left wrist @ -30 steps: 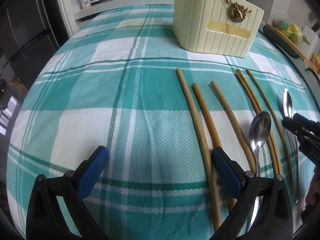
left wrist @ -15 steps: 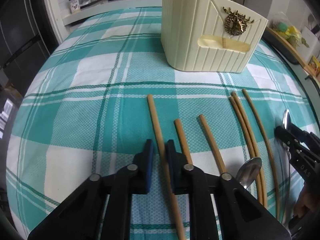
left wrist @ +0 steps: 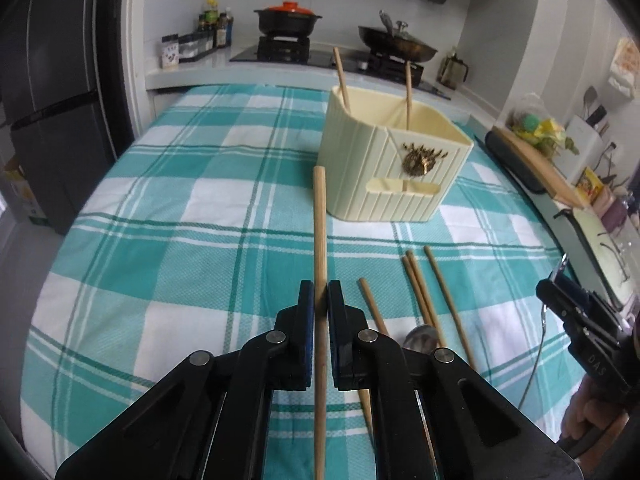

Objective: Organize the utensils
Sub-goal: 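Drop the chopstick into the caddy with the left tool while the right tool drops the spoon in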

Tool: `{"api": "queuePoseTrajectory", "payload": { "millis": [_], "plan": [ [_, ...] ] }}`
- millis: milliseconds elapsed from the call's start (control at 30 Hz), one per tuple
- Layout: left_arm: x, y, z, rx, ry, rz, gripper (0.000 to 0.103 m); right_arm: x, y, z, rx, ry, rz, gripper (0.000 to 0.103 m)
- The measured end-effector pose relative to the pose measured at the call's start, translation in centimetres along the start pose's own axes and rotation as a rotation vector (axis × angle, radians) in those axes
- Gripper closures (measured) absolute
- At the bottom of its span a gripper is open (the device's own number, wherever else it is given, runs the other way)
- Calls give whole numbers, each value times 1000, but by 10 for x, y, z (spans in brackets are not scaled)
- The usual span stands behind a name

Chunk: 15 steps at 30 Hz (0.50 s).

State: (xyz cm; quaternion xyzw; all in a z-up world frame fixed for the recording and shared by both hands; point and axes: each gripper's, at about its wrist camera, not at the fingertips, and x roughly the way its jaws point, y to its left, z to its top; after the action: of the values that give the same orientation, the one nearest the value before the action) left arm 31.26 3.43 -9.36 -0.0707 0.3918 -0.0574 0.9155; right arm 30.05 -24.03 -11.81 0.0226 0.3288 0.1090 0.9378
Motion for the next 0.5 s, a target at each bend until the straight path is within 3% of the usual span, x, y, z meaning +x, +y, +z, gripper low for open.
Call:
{"api": "queuePoseTrajectory", "payload": {
  "millis": [233,500],
  "plan": [
    [-49,4,5,-21,-90,-56,97,-58,15,8,-47,-109,34,61],
    [-77,4,9,-23,-141,-100,97,-88,23,13,-59,-167,52,61]
  ]
}}
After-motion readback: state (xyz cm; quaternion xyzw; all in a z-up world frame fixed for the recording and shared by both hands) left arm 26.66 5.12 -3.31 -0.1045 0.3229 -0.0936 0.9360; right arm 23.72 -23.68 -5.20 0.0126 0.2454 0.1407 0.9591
